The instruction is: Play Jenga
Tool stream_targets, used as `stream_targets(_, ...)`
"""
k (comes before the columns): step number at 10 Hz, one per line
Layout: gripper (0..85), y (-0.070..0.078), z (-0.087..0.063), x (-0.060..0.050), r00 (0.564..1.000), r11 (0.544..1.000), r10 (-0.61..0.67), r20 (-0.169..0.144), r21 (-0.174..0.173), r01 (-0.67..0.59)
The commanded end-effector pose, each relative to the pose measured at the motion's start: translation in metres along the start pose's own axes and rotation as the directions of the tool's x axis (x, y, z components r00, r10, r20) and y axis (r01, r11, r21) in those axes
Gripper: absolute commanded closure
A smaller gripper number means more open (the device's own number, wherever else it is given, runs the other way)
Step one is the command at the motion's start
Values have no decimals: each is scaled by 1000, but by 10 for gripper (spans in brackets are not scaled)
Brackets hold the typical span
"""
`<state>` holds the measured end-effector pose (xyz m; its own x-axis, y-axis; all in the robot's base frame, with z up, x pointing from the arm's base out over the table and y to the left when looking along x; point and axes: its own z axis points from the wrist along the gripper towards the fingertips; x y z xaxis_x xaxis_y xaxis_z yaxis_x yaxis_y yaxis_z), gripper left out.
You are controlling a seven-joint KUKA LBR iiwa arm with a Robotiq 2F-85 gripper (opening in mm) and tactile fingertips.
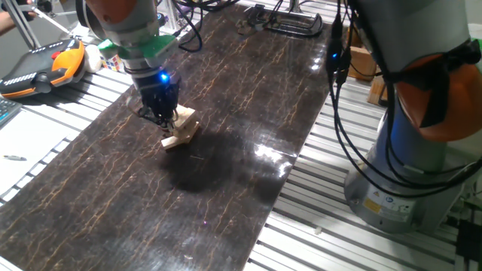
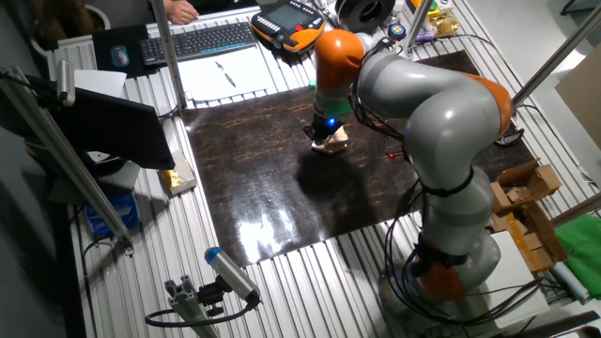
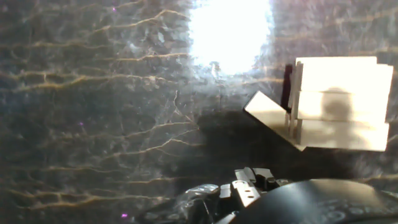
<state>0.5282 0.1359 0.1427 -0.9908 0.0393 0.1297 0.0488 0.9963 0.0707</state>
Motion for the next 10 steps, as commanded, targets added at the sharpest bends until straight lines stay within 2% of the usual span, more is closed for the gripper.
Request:
stream_targets(1, 843, 0, 0, 0, 644, 640, 765, 15, -125, -758)
stream_targets(2, 843, 1, -1, 1, 580, 576, 815, 20, -146, -804)
stream_targets(3, 843, 1, -1, 1, 549, 544, 835, 26, -175, -820)
stream_targets(4, 843, 1, -1, 1, 502, 500, 864, 43, -194, -844)
stream_targets(5, 843, 1, -1, 1, 455, 453, 889, 43, -209, -866)
stream_targets(6, 843, 2, -1, 2, 430, 439, 899, 87, -194, -877)
stream_targets(7, 843, 3, 0, 3, 389, 403, 915, 103, -211, -891)
stream_targets(8, 843, 4, 0, 4, 352, 369, 929, 113, -221, -903)
stream_targets(10, 843, 4, 0, 4, 282, 301, 953, 111, -231, -925)
